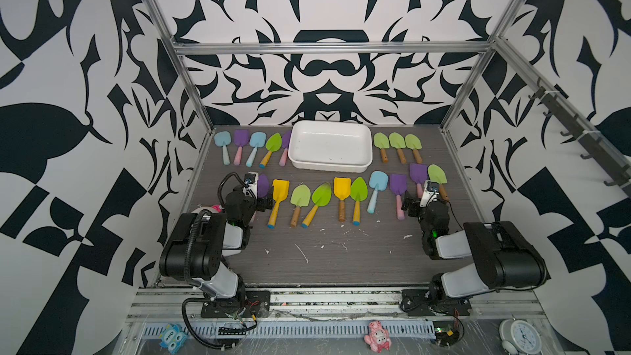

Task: Take the shovel out of the storage box
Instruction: Reset both arms

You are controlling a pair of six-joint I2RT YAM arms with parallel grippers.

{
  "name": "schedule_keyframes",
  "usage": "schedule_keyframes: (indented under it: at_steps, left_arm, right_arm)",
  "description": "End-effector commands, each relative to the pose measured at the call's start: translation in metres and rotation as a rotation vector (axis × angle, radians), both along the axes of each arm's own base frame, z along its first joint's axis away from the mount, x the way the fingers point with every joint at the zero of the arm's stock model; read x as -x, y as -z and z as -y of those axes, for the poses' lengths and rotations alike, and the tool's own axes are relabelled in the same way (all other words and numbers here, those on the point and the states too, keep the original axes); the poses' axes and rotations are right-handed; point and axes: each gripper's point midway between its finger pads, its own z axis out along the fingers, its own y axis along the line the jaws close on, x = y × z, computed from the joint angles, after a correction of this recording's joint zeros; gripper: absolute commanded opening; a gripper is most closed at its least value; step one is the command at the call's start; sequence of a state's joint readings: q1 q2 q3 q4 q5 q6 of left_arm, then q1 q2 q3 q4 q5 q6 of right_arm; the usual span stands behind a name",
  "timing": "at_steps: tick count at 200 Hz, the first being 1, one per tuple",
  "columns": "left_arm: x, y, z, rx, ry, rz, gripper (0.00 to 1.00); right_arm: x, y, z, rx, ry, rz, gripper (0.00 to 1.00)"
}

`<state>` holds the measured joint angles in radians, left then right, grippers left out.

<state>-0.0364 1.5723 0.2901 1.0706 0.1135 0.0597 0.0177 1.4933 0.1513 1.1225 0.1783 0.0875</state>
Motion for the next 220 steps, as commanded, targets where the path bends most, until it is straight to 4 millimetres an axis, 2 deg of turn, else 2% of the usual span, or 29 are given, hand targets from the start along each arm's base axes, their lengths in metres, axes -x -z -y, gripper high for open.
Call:
schedule_keyframes:
  at_steps: [1,14,39,51,78,168,220]
  left_arm:
    - [-0.002,-0.004,0.004,0.016,0.038,-0.005,0.99]
    - [-0.003,-0.004,0.005,0.023,0.054,-0.015,0.99]
    - [-0.002,-0.002,0.011,0.028,0.103,-0.032,0.99]
    - [-0.001,-0.003,0.013,0.034,0.117,-0.029,0.99]
    - [0.0,-0.004,0.014,0.04,0.136,-0.028,0.99]
    - [0.001,-0.004,0.015,0.043,0.142,-0.025,0.99]
    - [-0.003,-0.004,0.009,0.043,0.104,-0.031,0.99]
  right_arm:
    - [-0.015,-0.02,0.005,-0.003,0.042,0.064,1.0]
    - [-0.018,-0.017,0.002,0.005,0.018,0.053,1.0]
    - [-0.032,-0.011,-0.032,0.015,-0.191,0.009,1.0]
    - [-0.033,-0.01,-0.046,0.023,-0.267,-0.007,1.0]
    - [-0.032,-0.013,-0.059,0.028,-0.346,-0.017,1.0]
    - [-0.031,-0.011,-0.032,0.029,-0.177,0.009,0.99]
    - [-0.032,-0.01,-0.014,0.022,-0.068,-0.003,0.99]
